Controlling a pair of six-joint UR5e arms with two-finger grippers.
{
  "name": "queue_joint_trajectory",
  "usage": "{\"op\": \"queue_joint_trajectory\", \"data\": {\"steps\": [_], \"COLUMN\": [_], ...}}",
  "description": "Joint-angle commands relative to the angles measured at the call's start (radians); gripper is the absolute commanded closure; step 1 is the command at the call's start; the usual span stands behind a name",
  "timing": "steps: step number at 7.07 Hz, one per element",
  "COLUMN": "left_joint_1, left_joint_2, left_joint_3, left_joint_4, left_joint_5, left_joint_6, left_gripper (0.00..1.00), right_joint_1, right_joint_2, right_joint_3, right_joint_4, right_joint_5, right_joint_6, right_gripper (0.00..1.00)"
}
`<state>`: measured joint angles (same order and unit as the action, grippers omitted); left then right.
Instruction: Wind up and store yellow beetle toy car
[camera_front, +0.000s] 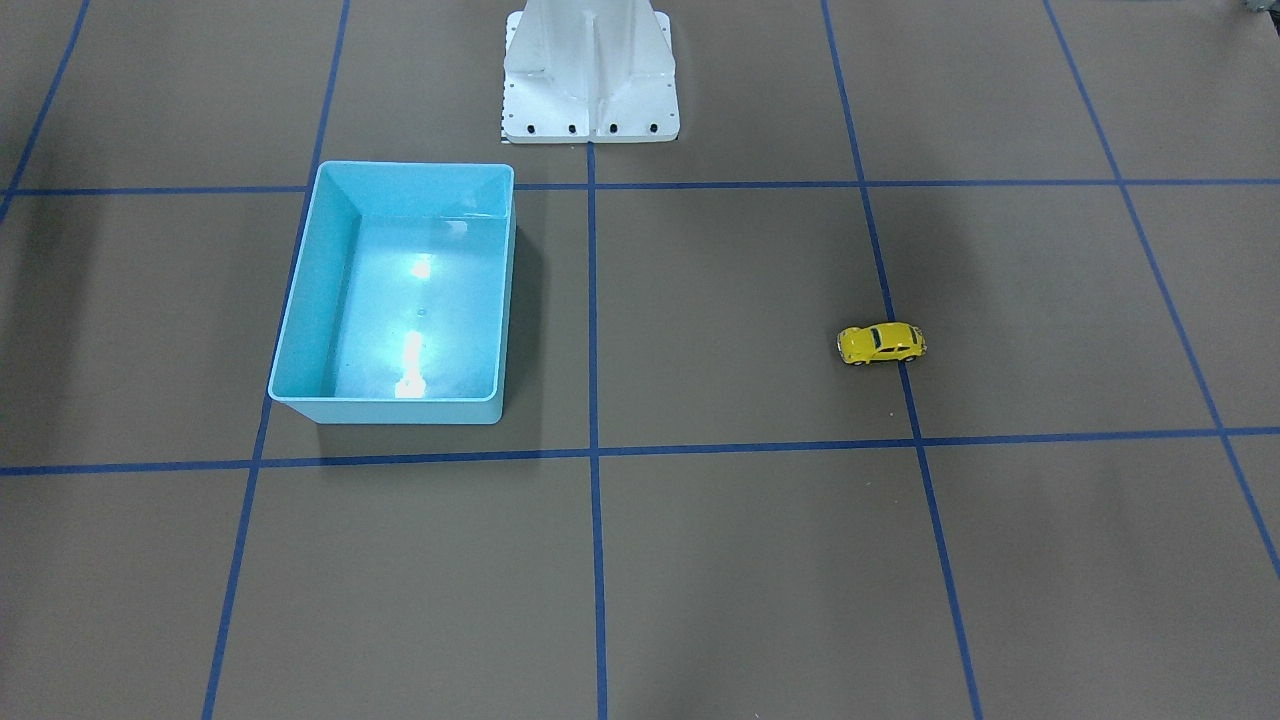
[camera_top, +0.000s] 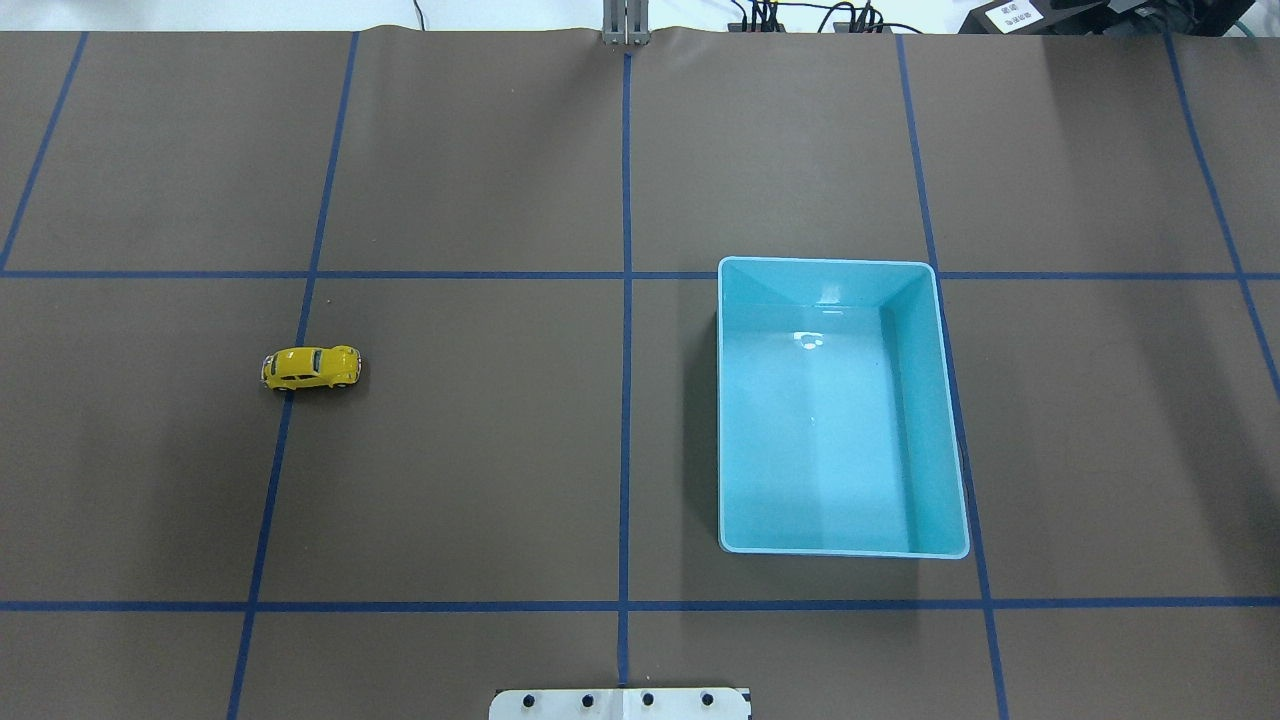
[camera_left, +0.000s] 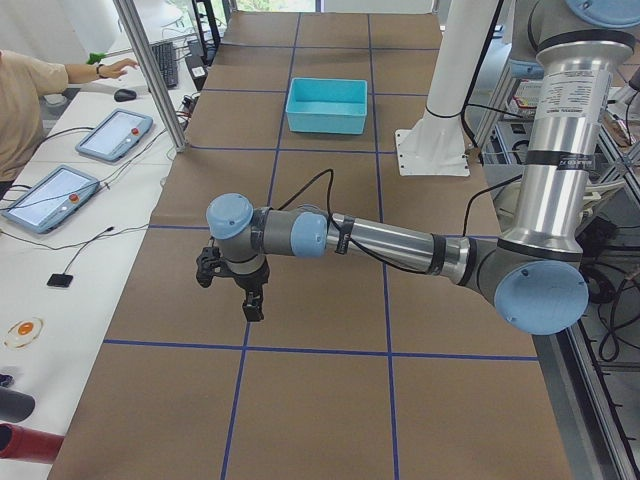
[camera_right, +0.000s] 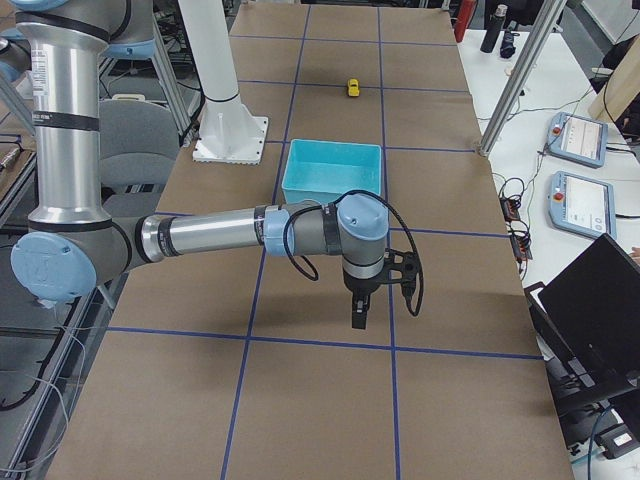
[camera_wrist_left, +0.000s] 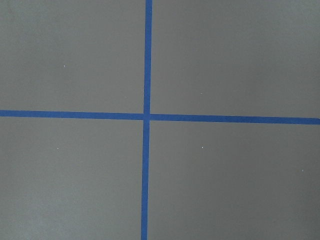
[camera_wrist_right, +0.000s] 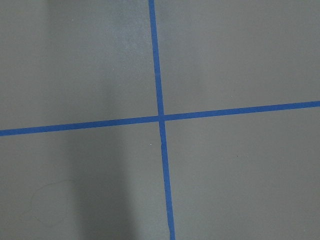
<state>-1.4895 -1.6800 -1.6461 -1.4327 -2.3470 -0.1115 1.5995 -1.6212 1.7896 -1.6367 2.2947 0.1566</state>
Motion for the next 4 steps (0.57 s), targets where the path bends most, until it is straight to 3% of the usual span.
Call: {"op": "queue_joint_trajectory", "data": {"steps": [1, 4], "left_joint_1": [0.0, 0.005], "left_joint_2": [0.003, -0.004], "left_joint_3": [0.0, -0.001], "left_joint_4": [-0.002, -0.008], "left_joint_5": [0.0, 0.0], "left_joint_6": [0.001, 0.001], "left_gripper": [0.0, 0.0], "right_joint_1": [0.002, 0.002], "right_joint_2": [-0.006, -0.022], "right_joint_3": [0.002, 0.007], "right_joint_4": [0.001, 0.001], "right_joint_5": [0.0, 0.002], "right_joint_6": [0.0, 0.0], "right_gripper": [0.0, 0.0]}}
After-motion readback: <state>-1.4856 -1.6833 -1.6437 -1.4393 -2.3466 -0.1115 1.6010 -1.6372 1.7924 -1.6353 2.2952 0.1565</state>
